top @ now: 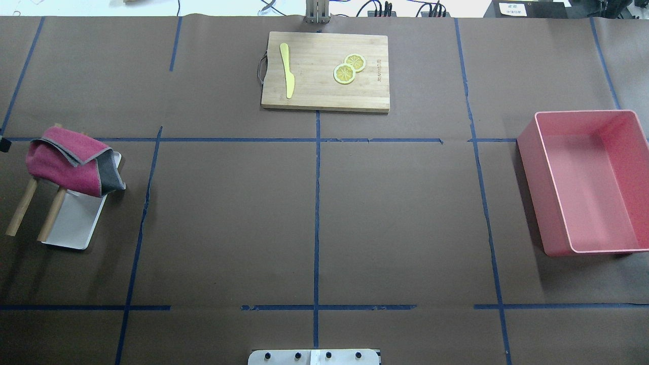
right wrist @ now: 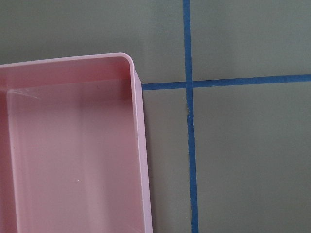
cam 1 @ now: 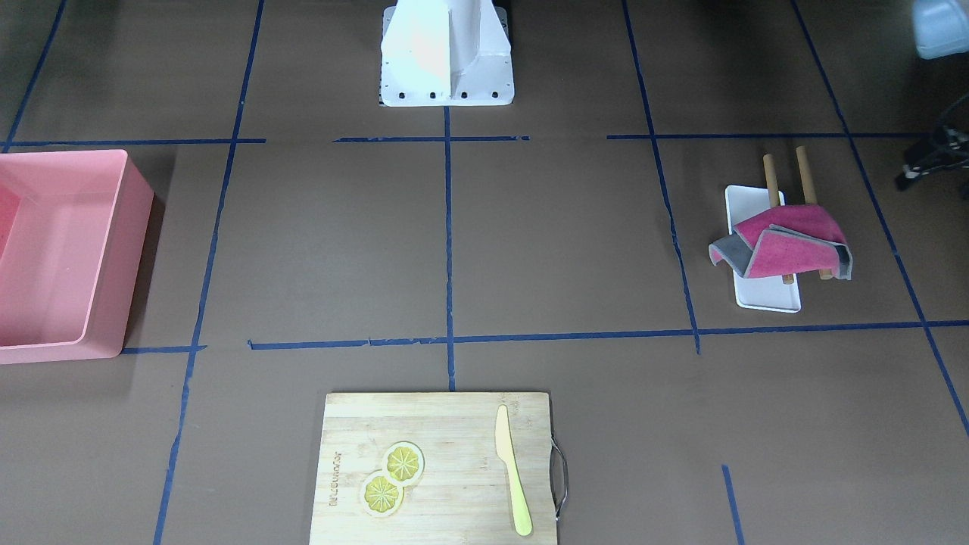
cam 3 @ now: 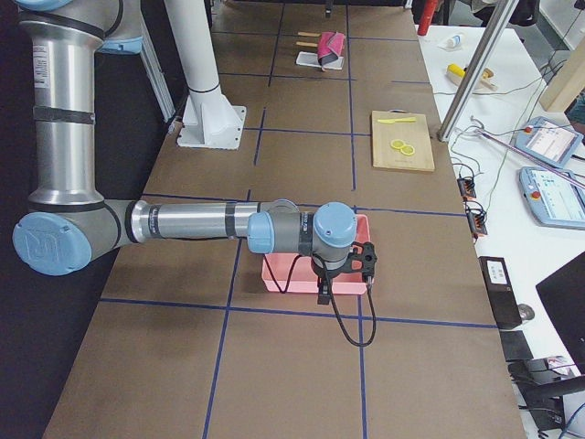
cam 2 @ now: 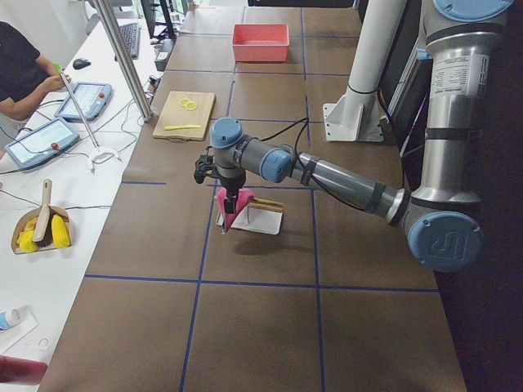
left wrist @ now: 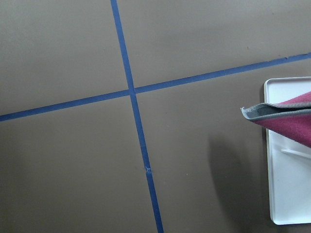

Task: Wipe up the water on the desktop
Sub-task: 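Lower the left gripper onto the pink cloth on the stand and grasp it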

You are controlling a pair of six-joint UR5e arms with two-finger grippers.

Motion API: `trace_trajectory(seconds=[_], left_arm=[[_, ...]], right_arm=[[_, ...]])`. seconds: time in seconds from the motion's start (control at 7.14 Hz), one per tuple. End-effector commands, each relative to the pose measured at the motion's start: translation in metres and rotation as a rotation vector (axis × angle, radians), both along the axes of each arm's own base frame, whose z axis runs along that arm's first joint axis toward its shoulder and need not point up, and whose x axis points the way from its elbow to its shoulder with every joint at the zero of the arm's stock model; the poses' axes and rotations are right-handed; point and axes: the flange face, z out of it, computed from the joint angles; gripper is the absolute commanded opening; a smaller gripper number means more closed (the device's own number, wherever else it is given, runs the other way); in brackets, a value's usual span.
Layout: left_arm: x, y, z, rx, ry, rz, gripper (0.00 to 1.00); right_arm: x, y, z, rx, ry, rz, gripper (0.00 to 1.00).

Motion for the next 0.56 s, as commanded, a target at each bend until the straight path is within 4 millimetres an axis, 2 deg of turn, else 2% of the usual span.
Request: trace_trajectory(seconds=[0.0, 0.14, 0.42], left_arm=[[0.049, -0.028, -0.003, -0.005, 0.007, 0.032, 1.0], [0.061, -0.035, 0.006, -0.002, -0.028, 0.033, 1.0], [0.063, -0.036, 0.011, -0.003, -0.039, 0.035, 0.94]], right_arm=[[-0.008, 0.0, 0.003, 0.001, 0.003, -0.017, 1.0], [-0.012, -0.001, 0.004, -0.002, 0.003, -0.025, 1.0], [-0.013, -0.001, 0.005, -0.002, 0.003, -0.028, 1.0]])
